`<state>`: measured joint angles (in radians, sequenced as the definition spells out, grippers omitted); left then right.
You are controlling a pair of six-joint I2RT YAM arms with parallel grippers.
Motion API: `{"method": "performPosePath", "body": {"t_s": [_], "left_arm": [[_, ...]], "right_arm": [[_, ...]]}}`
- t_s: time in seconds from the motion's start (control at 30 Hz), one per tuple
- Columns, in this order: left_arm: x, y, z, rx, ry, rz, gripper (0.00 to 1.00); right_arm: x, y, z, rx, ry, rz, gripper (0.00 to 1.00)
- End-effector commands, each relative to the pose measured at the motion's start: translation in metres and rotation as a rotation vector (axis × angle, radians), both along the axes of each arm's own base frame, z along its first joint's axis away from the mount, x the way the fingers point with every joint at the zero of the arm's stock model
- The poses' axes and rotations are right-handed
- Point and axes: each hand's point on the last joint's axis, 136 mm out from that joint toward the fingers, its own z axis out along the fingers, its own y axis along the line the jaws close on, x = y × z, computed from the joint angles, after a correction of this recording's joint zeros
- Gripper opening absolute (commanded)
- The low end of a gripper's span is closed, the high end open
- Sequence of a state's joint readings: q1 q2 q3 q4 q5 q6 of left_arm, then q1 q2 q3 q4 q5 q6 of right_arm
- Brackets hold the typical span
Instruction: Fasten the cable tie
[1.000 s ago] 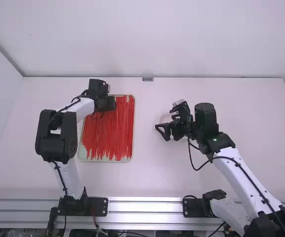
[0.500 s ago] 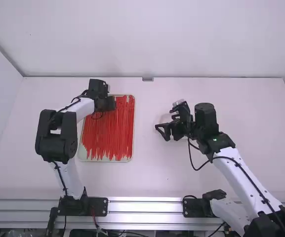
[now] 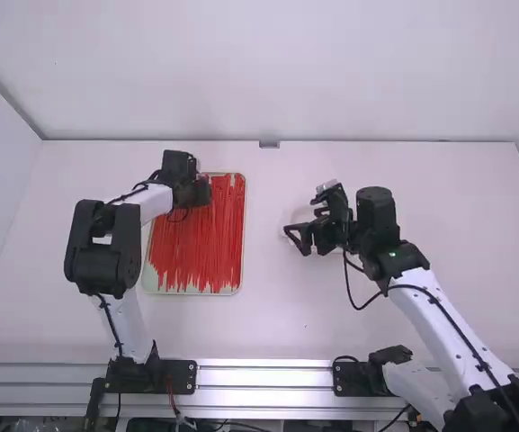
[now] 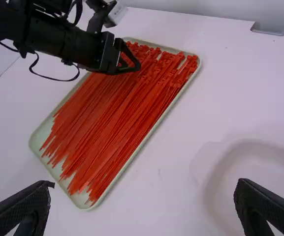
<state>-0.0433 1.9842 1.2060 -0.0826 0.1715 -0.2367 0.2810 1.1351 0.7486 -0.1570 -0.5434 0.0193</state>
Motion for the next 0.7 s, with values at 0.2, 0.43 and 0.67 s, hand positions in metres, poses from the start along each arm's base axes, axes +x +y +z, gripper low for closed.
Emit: {"method": "performPosePath", "body": {"t_s": [0.2, 0.43, 0.67], "left_arm": [[0.001, 0.003, -0.009, 0.0, -0.003, 0.012, 0.44], [0.0, 0.003, -0.011, 0.002, 0.001, 0.014, 0.45], [-0.003, 0.003, -0.023, -0.007, 0.033, 0.024, 0.46]], "right_arm": [[0.006, 0.002, 0.016, 0.015, -0.036, 0.005, 0.99], [0.006, 0.001, 0.016, 0.015, -0.036, 0.002, 0.99], [0.007, 0.0, 0.016, 0.013, -0.036, -0.002, 0.99]]}}
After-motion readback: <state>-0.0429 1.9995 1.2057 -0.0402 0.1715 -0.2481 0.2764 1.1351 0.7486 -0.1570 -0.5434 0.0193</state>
